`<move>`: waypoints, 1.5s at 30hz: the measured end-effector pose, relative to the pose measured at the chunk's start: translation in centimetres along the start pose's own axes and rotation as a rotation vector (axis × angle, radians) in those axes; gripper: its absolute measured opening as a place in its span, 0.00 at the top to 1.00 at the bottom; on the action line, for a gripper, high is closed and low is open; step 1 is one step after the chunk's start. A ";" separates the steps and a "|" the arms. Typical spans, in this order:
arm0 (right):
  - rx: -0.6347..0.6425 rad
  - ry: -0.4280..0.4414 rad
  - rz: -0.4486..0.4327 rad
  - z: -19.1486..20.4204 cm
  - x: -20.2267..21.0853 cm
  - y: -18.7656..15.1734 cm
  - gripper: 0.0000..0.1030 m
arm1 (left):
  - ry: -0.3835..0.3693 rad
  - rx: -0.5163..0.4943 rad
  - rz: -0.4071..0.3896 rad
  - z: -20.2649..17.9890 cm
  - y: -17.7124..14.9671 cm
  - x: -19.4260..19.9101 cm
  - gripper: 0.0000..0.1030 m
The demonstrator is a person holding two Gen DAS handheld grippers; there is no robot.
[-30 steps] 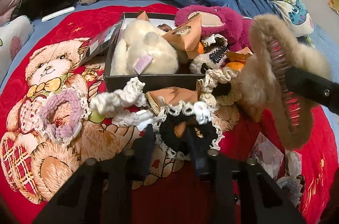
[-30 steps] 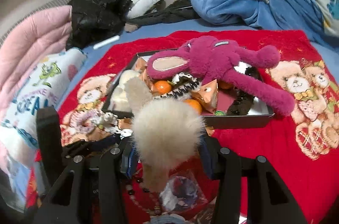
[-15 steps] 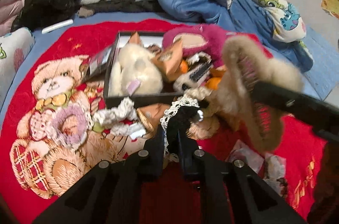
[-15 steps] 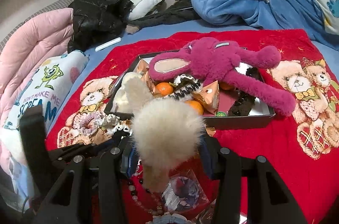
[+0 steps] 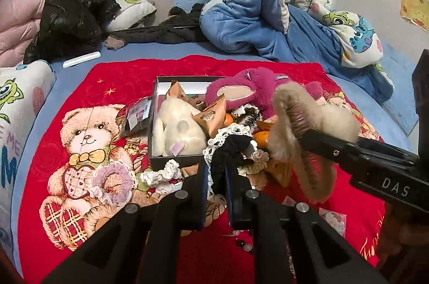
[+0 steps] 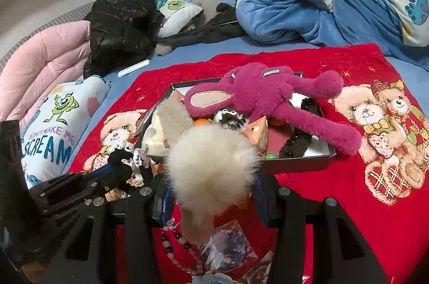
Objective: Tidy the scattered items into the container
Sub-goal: 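Carry the pom-pom and scrunchie over the black box with both grippers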
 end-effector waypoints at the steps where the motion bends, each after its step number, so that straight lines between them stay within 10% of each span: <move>1: 0.000 0.004 0.001 0.1 0.0 0.0 0.54 | 0.002 0.000 0.000 0.0 0.0 0.0 0.89; 25: -0.043 -0.002 -0.095 -1.7 2.5 3.1 0.54 | -0.020 0.032 -0.045 -1.3 6.2 0.6 0.89; 37: -0.060 0.082 -0.138 -1.0 -3.0 10.8 0.54 | 0.061 0.005 -0.071 0.8 12.8 -4.1 0.88; 45: 0.008 0.083 -0.172 -0.6 -6.5 11.8 0.54 | 0.083 0.030 -0.082 2.7 11.0 -8.6 0.88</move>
Point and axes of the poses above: each gripper's, at about its wrist camera, not at the fingertips, and x roughly against the way its jaws point, z to its left, y to its top, the point moved 10 cm from there along -x, roughly the way its jaws point, and after that the axes turned 10 degrees about z, right-handed, at the moved point
